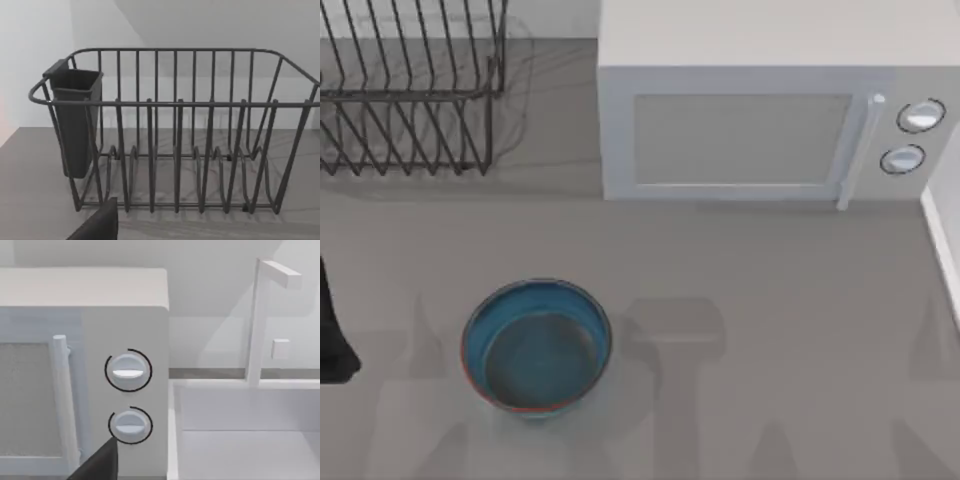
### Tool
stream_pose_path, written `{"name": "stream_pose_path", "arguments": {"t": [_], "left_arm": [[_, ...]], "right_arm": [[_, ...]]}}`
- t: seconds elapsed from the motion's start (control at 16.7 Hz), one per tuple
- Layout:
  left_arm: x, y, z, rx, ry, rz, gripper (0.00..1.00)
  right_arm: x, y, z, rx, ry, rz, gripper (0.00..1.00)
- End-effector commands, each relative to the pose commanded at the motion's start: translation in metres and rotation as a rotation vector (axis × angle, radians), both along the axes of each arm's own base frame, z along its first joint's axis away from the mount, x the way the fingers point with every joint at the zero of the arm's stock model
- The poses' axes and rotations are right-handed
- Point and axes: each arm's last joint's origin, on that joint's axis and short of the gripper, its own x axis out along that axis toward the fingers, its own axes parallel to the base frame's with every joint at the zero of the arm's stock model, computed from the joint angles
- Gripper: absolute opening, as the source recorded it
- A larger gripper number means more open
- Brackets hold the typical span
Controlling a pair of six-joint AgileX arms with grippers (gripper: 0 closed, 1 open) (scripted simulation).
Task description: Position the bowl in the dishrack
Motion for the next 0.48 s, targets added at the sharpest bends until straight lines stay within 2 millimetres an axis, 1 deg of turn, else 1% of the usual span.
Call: {"name": "stream_pose_path", "arguments": {"t": [0.12, 0.24, 0.36, 0.48], "left_arm": [[0.0, 0.0, 0.0, 0.0, 0.0, 0.0, 1.0], [0.0, -0.002, 0.006, -0.016, 0.025, -0.017, 1.0], [0.001, -0.006, 0.019, -0.05, 0.083, -0.053, 1.0], [0.004, -0.011, 0.04, -0.094, 0.174, -0.097, 1.0]], "right_arm": [[0.0, 0.0, 0.0, 0.0, 0.0, 0.0, 1.0], [0.0, 0.0, 0.0, 0.0, 0.0, 0.0, 1.0], [0.0, 0.0, 0.0, 0.0, 0.0, 0.0, 1.0], [0.0, 0.0, 0.0, 0.0, 0.0, 0.0, 1.0]]}}
